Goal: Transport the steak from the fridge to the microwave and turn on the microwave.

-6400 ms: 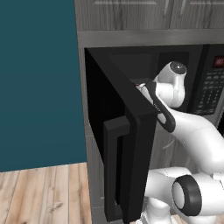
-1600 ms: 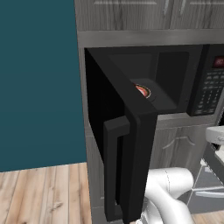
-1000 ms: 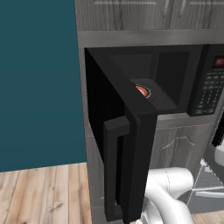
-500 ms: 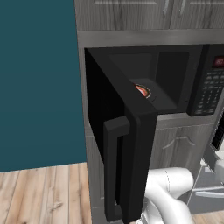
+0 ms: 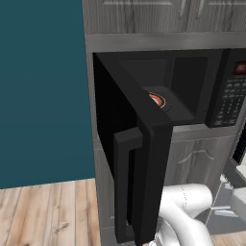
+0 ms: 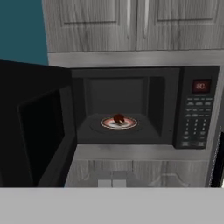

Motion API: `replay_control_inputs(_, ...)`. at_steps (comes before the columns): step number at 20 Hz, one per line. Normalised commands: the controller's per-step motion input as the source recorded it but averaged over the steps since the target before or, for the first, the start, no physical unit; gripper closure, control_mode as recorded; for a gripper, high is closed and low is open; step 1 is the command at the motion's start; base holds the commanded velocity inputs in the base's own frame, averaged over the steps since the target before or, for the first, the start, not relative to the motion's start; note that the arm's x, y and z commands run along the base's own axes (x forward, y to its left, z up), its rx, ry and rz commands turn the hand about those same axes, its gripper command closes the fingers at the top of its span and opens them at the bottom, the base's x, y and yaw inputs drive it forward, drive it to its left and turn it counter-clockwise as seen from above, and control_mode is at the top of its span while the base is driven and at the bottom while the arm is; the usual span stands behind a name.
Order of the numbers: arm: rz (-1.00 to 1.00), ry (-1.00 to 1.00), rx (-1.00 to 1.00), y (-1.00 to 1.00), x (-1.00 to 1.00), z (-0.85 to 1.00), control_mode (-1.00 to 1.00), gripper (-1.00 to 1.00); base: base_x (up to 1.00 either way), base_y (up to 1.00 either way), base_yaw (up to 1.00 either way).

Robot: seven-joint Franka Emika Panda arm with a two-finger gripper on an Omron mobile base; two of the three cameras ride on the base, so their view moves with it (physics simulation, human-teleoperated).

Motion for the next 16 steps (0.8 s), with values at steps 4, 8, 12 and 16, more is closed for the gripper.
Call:
replay_control_inputs(4,0.0,-0.02,-0.01,0.28,-0.12,0.0,-1.0,1.0,0.0,0.0,0.0)
replay_control_inputs(8,0.0,-0.01,-0.02,0.27,-0.14,0.0,-1.0,1.0,0.0,0.0,0.0)
replay_control_inputs(12,0.0,0.0,-0.02,0.32,-0.03,0.0,-1.0,1.0,0.0,0.0,0.0)
replay_control_inputs(16,0.0,0.0,-0.02,0.37,0.0,-0.07,-1.0,1.0,0.0,0.0,0.0)
